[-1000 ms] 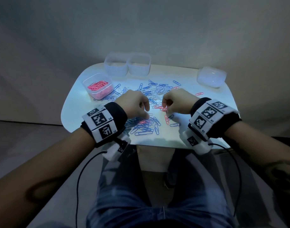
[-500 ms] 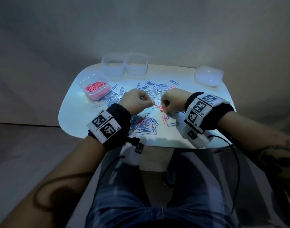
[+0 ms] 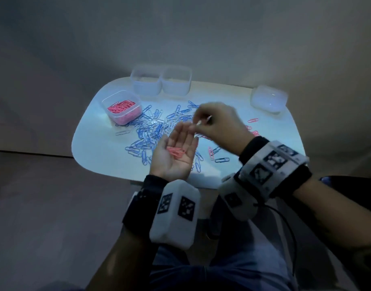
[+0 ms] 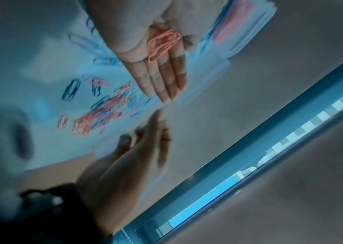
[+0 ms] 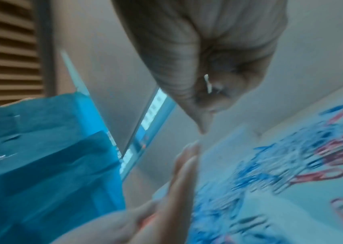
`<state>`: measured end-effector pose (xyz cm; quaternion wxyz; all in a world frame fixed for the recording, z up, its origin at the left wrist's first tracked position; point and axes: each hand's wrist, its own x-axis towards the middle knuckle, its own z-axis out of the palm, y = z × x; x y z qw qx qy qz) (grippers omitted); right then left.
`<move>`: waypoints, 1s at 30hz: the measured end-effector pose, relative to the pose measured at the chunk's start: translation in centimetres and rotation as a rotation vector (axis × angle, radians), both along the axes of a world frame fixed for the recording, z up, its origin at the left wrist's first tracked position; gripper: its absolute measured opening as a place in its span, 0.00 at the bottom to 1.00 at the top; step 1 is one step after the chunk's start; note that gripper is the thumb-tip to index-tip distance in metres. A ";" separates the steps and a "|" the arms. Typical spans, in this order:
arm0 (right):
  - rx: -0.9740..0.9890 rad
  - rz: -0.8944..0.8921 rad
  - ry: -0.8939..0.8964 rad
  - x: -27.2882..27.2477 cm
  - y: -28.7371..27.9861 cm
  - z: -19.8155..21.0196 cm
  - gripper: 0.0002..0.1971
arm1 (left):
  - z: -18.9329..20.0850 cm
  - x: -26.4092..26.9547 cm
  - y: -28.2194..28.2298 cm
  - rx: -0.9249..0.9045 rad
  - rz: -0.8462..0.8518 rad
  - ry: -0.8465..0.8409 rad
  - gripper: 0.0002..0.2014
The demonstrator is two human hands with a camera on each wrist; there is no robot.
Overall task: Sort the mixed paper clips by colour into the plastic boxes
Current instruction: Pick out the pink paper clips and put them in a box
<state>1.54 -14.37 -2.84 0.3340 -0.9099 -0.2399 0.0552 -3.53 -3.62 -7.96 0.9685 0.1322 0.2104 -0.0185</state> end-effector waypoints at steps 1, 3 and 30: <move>-0.055 -0.094 0.001 0.8 -0.5 -0.2 0.05 | -0.2 -0.5 0.4 -0.002 0.022 -0.006 0.35; -0.318 -0.147 0.053 1.7 -1.0 -0.9 0.06 | -0.3 -1.5 1.1 0.005 0.051 -0.010 0.34; 0.097 0.162 0.159 -2.4 -1.0 0.7 0.05 | 0.0 -0.7 -1.0 -0.026 -0.074 -0.042 0.35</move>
